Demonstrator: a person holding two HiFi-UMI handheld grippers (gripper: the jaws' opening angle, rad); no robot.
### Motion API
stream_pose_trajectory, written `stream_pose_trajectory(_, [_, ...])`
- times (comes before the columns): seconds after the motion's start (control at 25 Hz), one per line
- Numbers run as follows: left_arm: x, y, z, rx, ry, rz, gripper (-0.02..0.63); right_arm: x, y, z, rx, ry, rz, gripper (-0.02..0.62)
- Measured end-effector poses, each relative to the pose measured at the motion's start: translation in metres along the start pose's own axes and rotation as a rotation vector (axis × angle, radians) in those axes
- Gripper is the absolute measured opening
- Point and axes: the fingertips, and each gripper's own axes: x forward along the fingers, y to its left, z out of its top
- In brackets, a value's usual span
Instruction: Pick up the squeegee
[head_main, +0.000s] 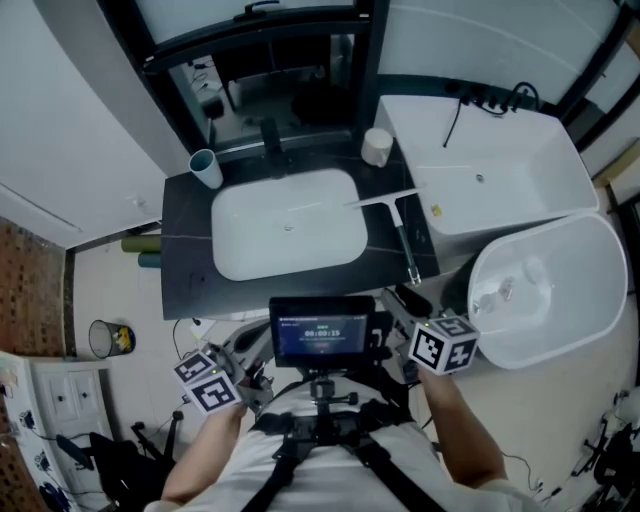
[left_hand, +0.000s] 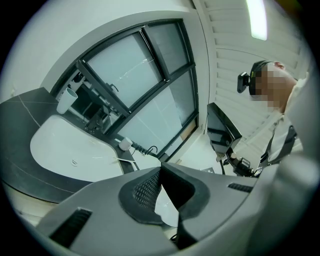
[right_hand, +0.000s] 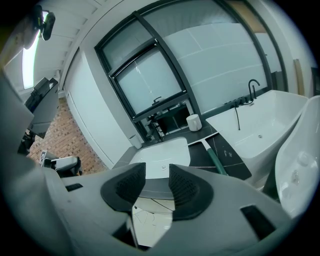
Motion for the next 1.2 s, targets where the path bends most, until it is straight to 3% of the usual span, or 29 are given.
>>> stream_pose_trajectory(0.32, [0.016, -0.008, -0.003, 0.008, 0.003, -0.002, -0.006, -0.010, -0.010, 0.013, -0.083, -0.007, -0.024, 0.152])
stream_pose_trajectory(0.56, [0.020, -0.004, -0.002, 0.007, -0.001, 0.004, -0.006, -0.047, 0.026, 0.055, -0.274, -0.084, -0.031, 0.152])
stream_pose_trajectory(0.92, [0.034, -0.015, 0.012, 0.060, -0.007, -0.032, -0.006, -0.091, 0.042, 0.083, -0.435, -0.134, -0.069, 0.152])
stream_pose_trajectory(1.2, [0.042, -0.012, 0.012, 0.063, 0.001, -0.035, -0.006, -0.095, 0.024, 0.084, -0.470, -0.132, -0.155, 0.152])
